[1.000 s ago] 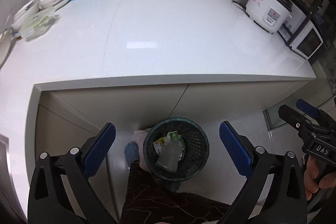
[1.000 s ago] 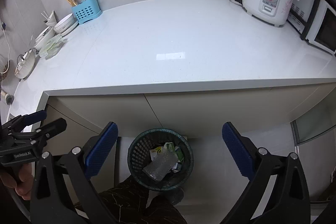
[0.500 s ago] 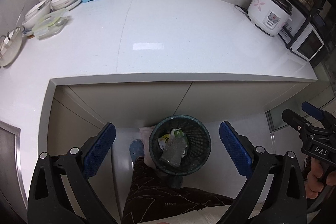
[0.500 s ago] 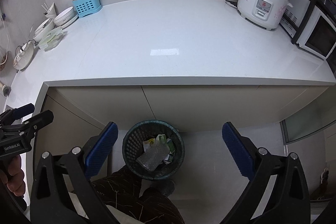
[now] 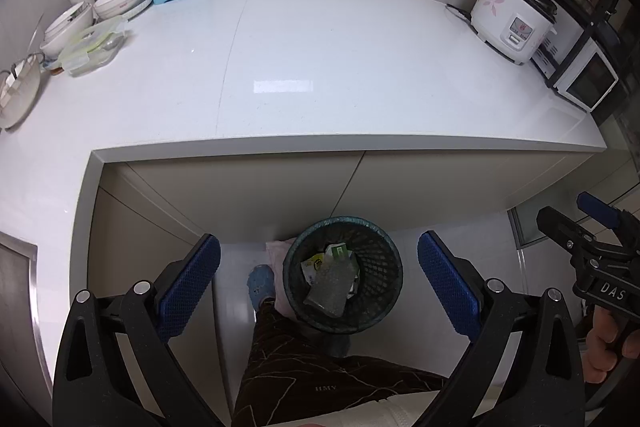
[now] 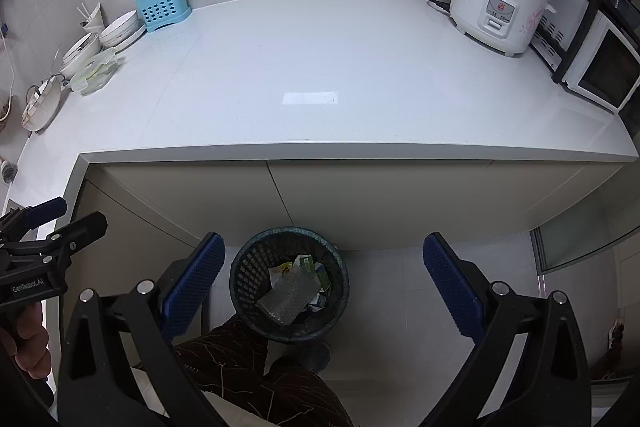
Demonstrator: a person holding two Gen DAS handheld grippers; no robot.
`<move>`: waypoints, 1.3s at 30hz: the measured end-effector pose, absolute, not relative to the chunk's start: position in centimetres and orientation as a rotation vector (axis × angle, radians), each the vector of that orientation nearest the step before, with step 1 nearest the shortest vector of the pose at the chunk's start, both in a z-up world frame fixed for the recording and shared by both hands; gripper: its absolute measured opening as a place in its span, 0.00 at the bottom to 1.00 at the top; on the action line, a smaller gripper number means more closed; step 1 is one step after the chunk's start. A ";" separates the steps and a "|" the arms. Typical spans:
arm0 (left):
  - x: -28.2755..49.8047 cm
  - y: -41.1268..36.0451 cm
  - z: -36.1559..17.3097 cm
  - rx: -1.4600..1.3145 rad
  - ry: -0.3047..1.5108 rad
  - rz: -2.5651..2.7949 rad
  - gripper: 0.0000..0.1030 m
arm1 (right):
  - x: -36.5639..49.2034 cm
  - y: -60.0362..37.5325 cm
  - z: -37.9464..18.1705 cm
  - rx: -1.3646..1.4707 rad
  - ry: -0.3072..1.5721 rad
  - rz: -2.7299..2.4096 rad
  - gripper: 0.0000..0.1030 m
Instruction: Collect trash
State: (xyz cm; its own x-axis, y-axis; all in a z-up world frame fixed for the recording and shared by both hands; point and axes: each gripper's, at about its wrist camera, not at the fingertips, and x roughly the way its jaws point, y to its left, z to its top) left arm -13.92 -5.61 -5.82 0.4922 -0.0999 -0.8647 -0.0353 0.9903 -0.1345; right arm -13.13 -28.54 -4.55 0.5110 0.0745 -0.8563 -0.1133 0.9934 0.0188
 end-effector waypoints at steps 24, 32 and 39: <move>-13.7 -5.6 -5.7 -0.135 1.051 -0.034 0.94 | -12.9 -28.7 -4.5 -0.036 1.030 0.111 0.93; -13.5 -5.6 -5.6 -0.133 1.051 -0.034 0.94 | -12.7 -28.7 -4.6 -0.036 1.031 0.112 0.93; -13.5 -5.7 -5.5 -0.132 1.046 -0.033 0.94 | -12.5 -28.7 -4.6 -0.039 1.030 0.114 0.93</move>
State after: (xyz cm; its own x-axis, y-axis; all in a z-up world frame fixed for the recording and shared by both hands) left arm -13.45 -5.69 -5.45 0.5009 -0.0902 -0.8608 -0.0353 0.9916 -0.1245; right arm -12.45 -28.68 -4.63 0.5093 0.0761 -0.8572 -0.1132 0.9933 0.0209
